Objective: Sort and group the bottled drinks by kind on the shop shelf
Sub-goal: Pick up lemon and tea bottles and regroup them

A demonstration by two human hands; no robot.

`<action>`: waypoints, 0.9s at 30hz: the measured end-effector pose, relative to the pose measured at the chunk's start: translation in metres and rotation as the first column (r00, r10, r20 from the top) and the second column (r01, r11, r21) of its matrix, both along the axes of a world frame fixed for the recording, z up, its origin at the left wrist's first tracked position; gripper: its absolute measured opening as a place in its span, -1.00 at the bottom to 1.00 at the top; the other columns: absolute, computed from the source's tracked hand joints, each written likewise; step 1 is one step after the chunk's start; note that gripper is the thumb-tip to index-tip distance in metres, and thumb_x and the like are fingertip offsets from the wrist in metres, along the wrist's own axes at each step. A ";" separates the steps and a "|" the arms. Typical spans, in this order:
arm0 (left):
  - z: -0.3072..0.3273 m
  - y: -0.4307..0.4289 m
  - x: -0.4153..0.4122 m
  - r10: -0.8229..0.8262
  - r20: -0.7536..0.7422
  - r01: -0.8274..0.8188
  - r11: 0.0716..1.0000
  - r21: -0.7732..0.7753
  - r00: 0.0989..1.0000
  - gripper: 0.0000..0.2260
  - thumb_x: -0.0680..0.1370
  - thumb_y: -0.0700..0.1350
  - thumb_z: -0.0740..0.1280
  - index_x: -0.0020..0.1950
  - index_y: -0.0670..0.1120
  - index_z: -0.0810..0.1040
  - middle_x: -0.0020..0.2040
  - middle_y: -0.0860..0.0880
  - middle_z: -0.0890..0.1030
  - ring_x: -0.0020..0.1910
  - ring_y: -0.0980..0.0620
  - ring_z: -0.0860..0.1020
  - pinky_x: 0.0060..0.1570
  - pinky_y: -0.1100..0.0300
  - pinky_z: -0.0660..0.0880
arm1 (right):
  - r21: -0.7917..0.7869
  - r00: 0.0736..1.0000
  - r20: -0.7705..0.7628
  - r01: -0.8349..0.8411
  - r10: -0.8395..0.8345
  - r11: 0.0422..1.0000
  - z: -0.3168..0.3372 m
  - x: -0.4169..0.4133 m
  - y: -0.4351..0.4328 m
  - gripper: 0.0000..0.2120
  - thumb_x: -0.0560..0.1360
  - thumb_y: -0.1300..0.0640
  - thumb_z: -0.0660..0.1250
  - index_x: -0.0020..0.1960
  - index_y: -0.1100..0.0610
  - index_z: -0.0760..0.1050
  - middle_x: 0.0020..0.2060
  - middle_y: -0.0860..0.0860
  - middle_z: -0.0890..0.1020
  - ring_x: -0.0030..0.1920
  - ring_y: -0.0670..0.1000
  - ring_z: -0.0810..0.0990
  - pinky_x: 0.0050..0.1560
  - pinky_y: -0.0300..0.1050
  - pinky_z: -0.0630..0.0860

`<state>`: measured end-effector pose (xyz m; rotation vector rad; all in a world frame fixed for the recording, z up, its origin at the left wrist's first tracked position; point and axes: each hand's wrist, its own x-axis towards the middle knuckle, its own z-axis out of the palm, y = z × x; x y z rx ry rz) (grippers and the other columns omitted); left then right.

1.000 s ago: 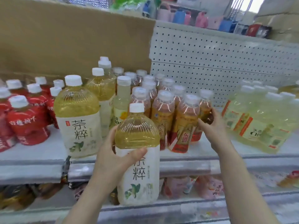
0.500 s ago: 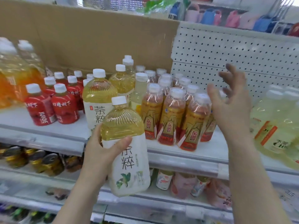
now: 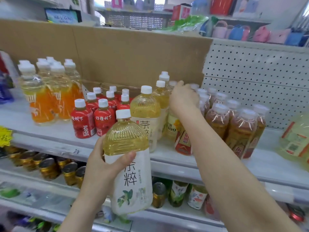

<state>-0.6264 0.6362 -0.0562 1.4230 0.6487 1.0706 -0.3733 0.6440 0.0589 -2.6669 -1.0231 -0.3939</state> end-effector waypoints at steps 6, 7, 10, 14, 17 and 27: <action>-0.005 0.009 -0.008 -0.033 -0.048 0.033 0.999 0.007 0.998 -0.41 0.05 0.28 0.52 0.06 0.31 0.54 -0.03 0.20 0.70 -0.08 0.14 0.67 -0.05 0.02 0.56 | 0.147 0.970 0.147 -0.214 0.192 0.966 -0.004 0.009 -0.016 -0.60 0.66 0.10 0.15 0.49 0.04 0.37 0.29 0.15 0.51 0.22 0.20 0.54 0.26 0.15 0.37; -0.005 0.009 -0.007 -0.042 -0.053 0.042 0.999 0.006 0.998 -0.43 0.05 0.28 0.52 0.05 0.33 0.55 -0.03 0.18 0.70 -0.07 0.11 0.68 -0.02 -0.03 0.58 | 0.178 0.961 0.165 -0.249 0.220 0.952 -0.004 0.010 -0.020 -0.60 0.67 0.08 0.13 0.50 0.03 0.37 0.30 0.14 0.50 0.22 0.19 0.53 0.30 0.15 0.34; -0.007 0.011 -0.006 -0.065 -0.051 0.065 0.998 0.010 0.997 -0.37 0.04 0.31 0.55 0.09 0.29 0.55 0.00 0.14 0.70 -0.02 0.05 0.68 0.08 -0.14 0.58 | 0.230 0.917 0.234 -0.375 0.323 0.898 -0.004 0.007 -0.030 -0.60 0.67 0.09 0.14 0.49 0.03 0.39 0.26 0.14 0.50 0.22 0.16 0.51 0.32 0.15 0.29; -0.011 0.017 -0.001 -0.086 -0.014 0.086 0.996 -0.007 0.996 -0.24 -0.02 0.43 0.57 0.13 0.27 0.55 0.05 0.07 0.71 0.05 -0.05 0.67 0.13 -0.24 0.55 | 0.234 0.836 0.232 -0.544 0.497 0.805 -0.019 -0.007 -0.040 -0.57 0.66 0.18 0.17 0.53 0.11 0.36 0.26 0.19 0.49 0.22 0.18 0.48 0.28 0.14 0.40; -0.013 0.019 0.001 -0.102 0.006 0.102 0.994 -0.029 0.995 -0.26 0.01 0.37 0.59 0.15 0.24 0.56 0.06 0.05 0.71 0.06 -0.06 0.67 0.14 -0.25 0.54 | 0.286 0.802 0.163 -0.596 0.575 0.750 -0.034 -0.018 -0.054 -0.55 0.68 0.21 0.13 0.57 0.11 0.25 0.36 0.15 0.46 0.31 0.09 0.46 0.33 0.00 0.39; -0.021 0.023 0.008 -0.123 0.047 0.127 0.988 -0.092 0.991 -0.34 0.09 0.20 0.56 0.17 0.14 0.55 -0.01 0.04 0.72 -0.05 -0.02 0.71 -0.02 -0.12 0.61 | 0.665 0.860 -0.283 -0.144 0.425 0.733 -0.069 -0.054 -0.056 -0.56 0.63 -0.01 0.32 0.43 0.07 0.29 0.20 -0.01 0.59 0.19 0.03 0.58 0.09 -0.09 0.50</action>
